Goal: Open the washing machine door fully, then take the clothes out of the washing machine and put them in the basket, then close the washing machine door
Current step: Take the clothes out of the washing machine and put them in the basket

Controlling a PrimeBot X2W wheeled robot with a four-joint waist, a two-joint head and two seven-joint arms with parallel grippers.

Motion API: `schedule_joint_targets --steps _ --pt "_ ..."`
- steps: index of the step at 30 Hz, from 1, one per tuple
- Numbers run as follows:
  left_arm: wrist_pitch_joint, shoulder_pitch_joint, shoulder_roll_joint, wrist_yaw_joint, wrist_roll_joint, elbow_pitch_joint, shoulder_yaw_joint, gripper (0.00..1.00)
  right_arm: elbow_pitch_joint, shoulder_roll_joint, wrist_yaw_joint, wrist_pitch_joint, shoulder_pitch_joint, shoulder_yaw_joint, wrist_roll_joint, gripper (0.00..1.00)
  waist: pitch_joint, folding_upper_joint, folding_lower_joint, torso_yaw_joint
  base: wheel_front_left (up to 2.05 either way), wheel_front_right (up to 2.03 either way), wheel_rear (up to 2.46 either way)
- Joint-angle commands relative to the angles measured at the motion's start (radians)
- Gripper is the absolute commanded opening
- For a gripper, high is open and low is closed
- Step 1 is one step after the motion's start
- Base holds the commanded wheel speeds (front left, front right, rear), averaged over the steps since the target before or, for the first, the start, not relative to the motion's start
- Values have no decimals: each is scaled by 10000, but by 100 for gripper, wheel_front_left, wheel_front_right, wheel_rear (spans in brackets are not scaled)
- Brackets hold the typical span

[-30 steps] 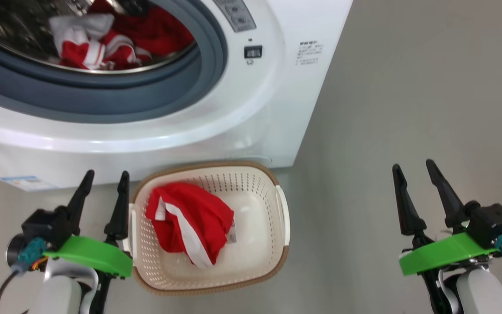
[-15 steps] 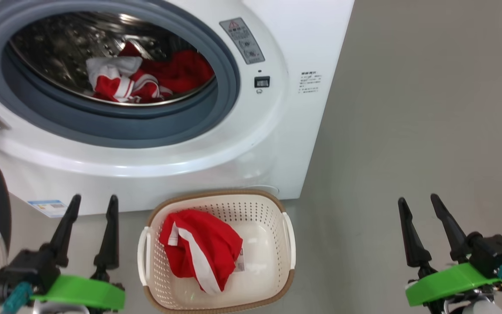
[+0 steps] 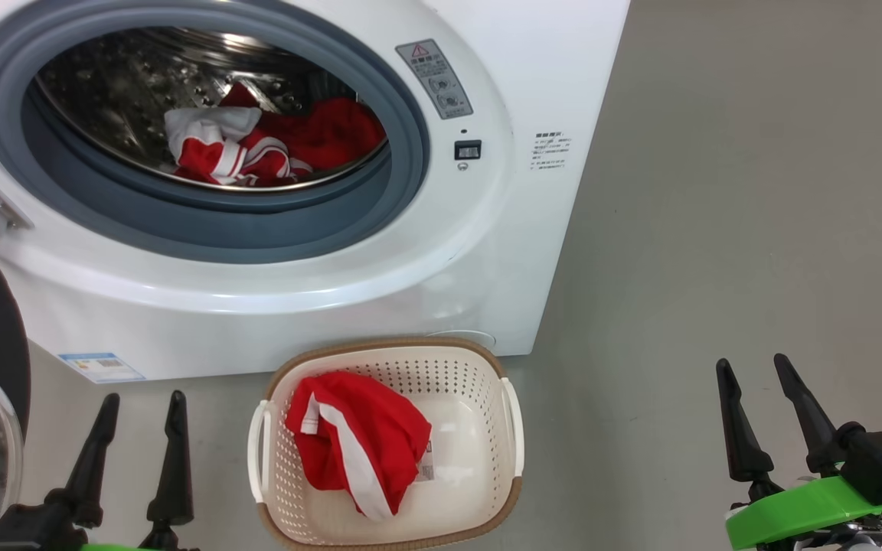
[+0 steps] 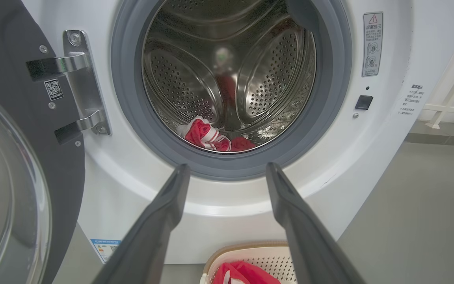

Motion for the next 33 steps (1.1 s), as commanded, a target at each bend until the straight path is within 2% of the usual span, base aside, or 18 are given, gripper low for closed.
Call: schedule_joint_targets --steps 1,18,23,33 --pt "-51 -69 108 15 126 -327 392 100 -276 -81 48 -65 -18 174 -64 100 36 0 0 19 0 0 0" --pt "-51 -778 243 15 30 -2 71 100 -263 -81 48 -65 -424 246 -27 100 611 0 0 -7 0 0 0" --pt "-51 -1784 491 15 56 502 -329 100 -303 -81 48 -65 -817 358 -5 100 1173 0 0 11 0 0 0" --pt "-51 -4830 740 15 460 2749 -883 100 -410 -81 48 -65 -1700 648 154 100 2495 0 0 -62 0 0 0"
